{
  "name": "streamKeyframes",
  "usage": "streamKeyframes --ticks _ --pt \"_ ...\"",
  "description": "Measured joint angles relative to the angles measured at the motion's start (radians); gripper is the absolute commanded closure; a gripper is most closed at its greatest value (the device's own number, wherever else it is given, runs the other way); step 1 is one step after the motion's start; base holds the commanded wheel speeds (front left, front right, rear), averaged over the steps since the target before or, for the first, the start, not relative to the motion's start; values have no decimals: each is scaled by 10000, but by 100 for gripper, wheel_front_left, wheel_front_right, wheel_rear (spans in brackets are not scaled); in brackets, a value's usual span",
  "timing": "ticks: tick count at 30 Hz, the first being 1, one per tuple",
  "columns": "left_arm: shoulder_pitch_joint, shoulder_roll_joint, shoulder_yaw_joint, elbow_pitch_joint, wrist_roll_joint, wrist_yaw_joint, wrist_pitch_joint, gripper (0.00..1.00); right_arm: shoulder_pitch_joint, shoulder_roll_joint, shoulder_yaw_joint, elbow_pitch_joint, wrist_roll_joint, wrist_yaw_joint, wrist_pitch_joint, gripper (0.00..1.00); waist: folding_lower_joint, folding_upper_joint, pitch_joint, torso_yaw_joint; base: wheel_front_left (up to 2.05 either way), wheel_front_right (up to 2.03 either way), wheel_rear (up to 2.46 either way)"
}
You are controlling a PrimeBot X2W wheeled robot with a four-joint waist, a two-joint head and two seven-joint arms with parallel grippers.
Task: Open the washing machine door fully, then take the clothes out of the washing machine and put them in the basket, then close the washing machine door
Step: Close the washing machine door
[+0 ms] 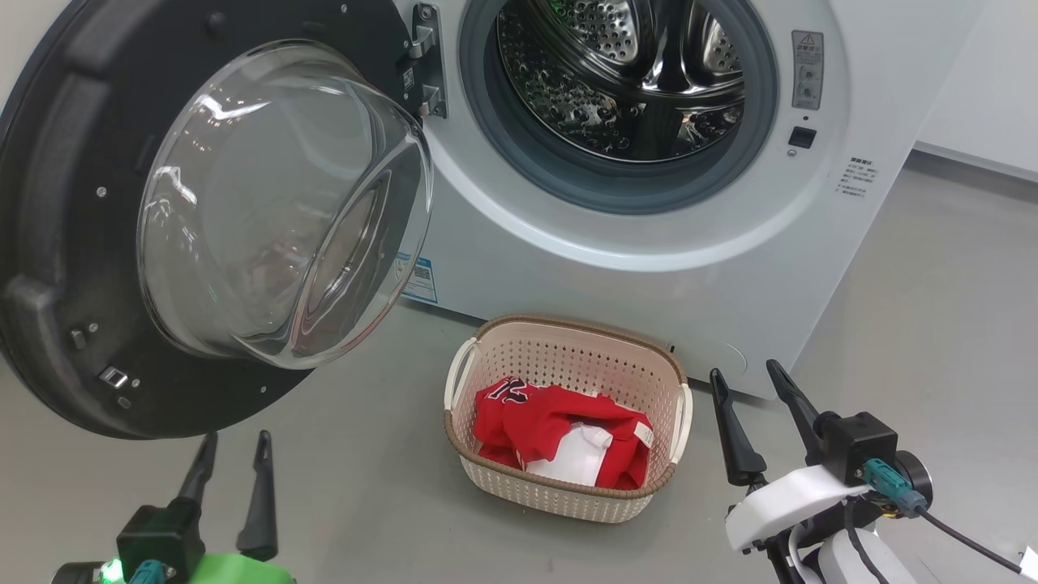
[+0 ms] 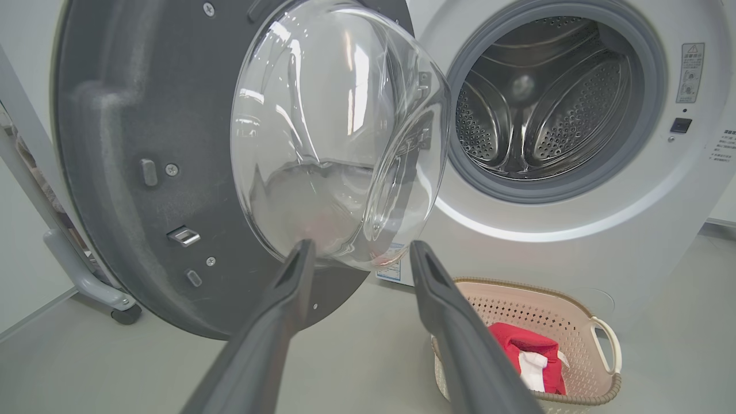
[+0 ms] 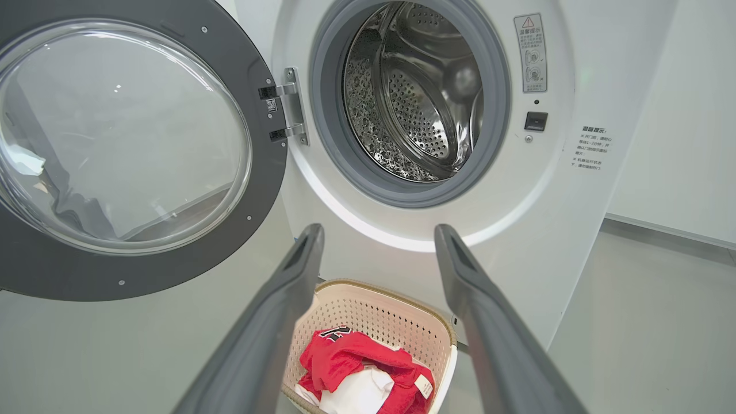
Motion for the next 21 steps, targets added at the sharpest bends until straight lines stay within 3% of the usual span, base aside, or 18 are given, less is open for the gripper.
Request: streamKeyframes --ticks 2,3,4,16,21 --pt "0 0 -2 -8 -4 0 25 80 0 0 13 0 21 -6 0 0 0 0 -5 6 0 0 0" --pt "0 0 -2 -8 -6 0 73 86 -1 0 19 0 38 -8 0 0 0 0 -8 9 0 0 0" --pt "0 0 -2 -12 -12 0 73 100 -1 0 21 0 42 -10 0 0 0 0 -11 12 0 0 0" --pt "-28 -136 364 -556 -1315 -148 -226 100 -4 0 35 0 44 -23 0 0 0 0 -28 87 0 0 0" --pt "-162 -385 878 -1012 -3074 -493 -466 100 -11 0 46 -4 44 -25 2 0 0 0 -7 101 0 0 0"
